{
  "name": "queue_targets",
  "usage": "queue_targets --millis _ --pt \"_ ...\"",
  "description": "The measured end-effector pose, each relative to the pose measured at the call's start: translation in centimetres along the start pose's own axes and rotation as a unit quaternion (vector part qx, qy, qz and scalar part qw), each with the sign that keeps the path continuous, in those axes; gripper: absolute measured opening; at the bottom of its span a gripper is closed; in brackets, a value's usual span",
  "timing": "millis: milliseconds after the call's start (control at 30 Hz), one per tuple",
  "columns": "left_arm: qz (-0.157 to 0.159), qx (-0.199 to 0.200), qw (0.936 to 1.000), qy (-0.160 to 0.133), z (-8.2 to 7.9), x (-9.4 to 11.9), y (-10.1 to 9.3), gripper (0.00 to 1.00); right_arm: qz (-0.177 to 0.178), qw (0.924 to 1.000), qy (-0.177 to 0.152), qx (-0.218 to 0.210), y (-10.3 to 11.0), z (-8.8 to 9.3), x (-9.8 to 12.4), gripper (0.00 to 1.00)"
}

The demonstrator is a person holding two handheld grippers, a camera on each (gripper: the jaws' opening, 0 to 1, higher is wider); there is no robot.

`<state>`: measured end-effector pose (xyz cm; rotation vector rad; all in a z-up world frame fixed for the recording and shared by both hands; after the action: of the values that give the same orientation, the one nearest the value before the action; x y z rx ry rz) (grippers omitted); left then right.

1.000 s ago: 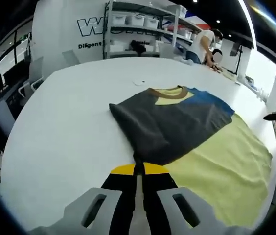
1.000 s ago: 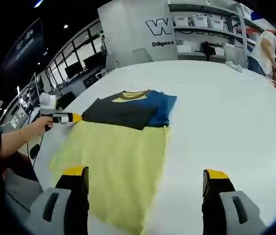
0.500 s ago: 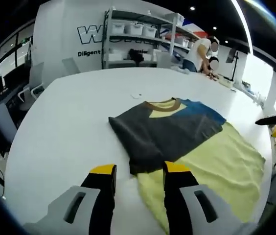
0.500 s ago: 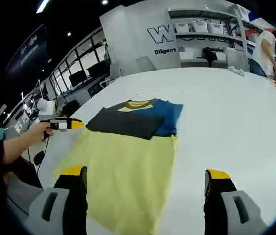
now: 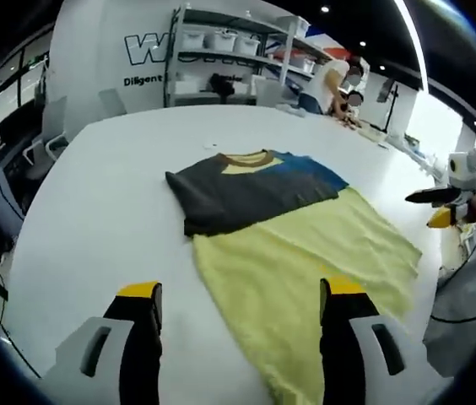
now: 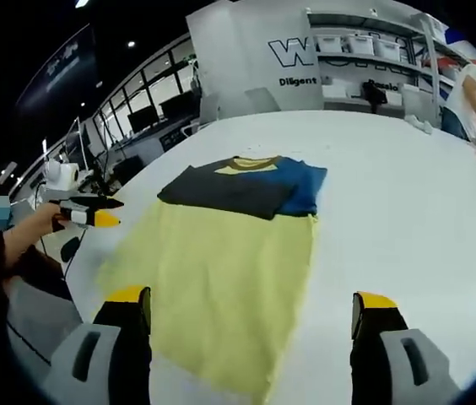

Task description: Fold the garment on the visible template until the final outline fits inside the template.

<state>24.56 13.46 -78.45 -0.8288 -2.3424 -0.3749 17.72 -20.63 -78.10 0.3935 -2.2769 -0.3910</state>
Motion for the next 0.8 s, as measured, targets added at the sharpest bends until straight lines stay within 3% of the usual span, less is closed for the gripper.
queue_targets --millis 267,500,667,700,800 --pt "0.010 0.024 0.9997 0.001 1.4 1.5 -2.2 0.74 0.003 0.9998 0.021 0.006 0.1 1.6 0.5 0.97" --pt "0.020 0.039 0.9985 0.032 3.5 2.7 -4.6 0.68 0.009 0.9990 0.043 0.004 0.1 3.2 0.7 0.95" --pt "0.016 0.063 0.9962 0.058 5.3 3.7 -5.8 0.59 0.013 0.9987 0.050 0.001 0.1 3.7 1.0 0.85" --pt "-0.001 0.081 0.9943 0.070 5.8 3.8 -5.6 0.58 0.013 0.9986 0.051 0.002 0.1 3.7 1.0 0.80" --pt "-0.008 0.068 0.9939 0.086 6.8 4.0 -5.4 0.55 0.021 0.9971 0.073 -0.004 0.0 4.6 1.0 0.69"
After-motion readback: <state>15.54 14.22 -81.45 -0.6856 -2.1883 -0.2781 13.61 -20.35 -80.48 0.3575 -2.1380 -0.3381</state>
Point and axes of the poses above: the point that each gripper's makers call its tool centre point, and the gripper's own axes: x roughly backward along the fingers, y roughly to its left, z roughly out of its underside, the point moved 4 cm from there along x, roughly backward along the fingers, and after that the axes turned 15 degrees about -x, right-handed, at the moved point
